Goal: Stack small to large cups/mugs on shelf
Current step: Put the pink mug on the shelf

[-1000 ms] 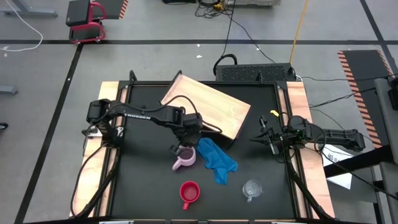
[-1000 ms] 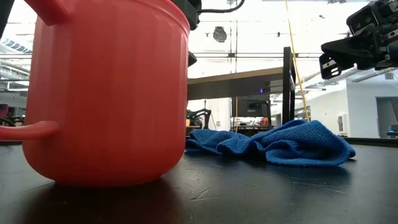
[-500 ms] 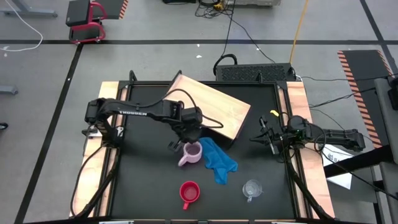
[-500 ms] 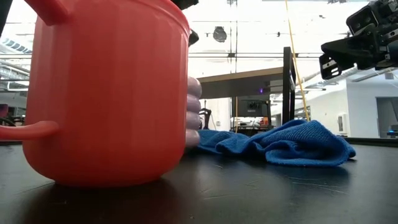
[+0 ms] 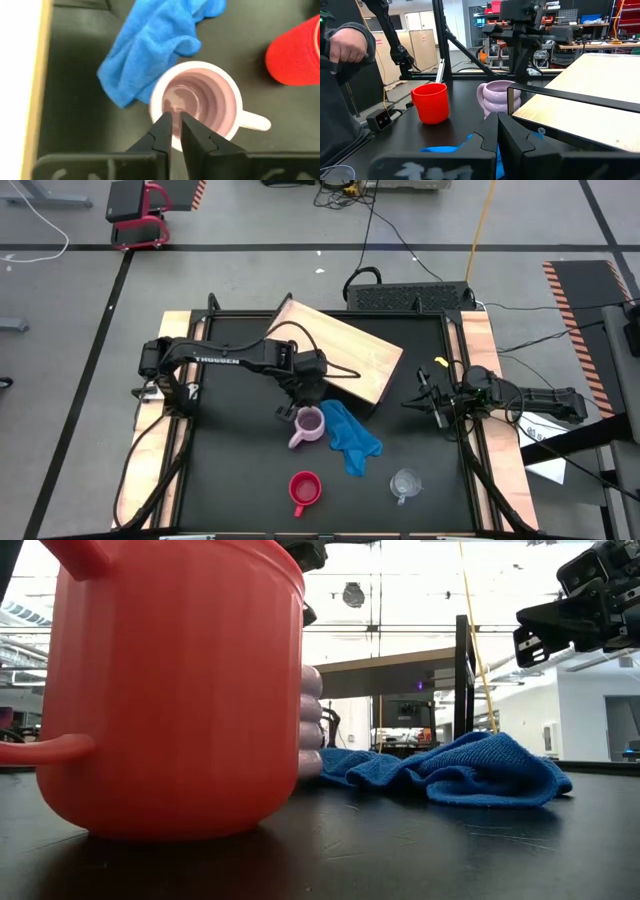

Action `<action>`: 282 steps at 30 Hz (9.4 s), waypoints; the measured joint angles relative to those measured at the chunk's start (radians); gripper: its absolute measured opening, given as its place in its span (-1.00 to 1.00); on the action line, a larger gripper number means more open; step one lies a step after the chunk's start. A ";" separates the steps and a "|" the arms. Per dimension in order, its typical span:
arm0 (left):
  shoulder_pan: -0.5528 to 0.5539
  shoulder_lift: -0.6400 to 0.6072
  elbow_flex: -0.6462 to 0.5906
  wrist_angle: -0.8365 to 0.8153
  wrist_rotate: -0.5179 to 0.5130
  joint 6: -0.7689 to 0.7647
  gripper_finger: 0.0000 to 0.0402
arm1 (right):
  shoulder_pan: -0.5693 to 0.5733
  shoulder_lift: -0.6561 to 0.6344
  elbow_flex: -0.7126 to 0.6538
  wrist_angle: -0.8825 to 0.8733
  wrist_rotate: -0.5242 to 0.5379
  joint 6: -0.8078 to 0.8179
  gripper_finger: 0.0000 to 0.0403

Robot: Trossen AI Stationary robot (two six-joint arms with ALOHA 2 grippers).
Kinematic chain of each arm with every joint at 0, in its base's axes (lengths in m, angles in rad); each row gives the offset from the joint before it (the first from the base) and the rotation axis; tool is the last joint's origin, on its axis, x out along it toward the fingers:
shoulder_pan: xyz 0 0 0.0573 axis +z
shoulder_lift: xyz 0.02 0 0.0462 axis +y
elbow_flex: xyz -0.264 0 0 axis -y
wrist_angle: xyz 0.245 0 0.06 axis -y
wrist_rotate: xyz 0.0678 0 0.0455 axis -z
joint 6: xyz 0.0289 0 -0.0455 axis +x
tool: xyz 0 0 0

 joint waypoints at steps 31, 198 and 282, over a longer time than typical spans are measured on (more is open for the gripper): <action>0.000 0.102 0.001 0.043 0.019 0.020 -0.06 | 0.000 0.014 0.000 0.000 0.000 0.018 -1.00; 0.765 -0.406 0.008 0.436 0.231 0.186 -0.94 | 0.000 0.024 0.000 0.021 0.000 0.019 -1.00; 0.553 0.123 0.600 -0.351 -0.136 0.506 -0.94 | 0.000 0.024 0.000 0.022 0.005 -0.016 -1.00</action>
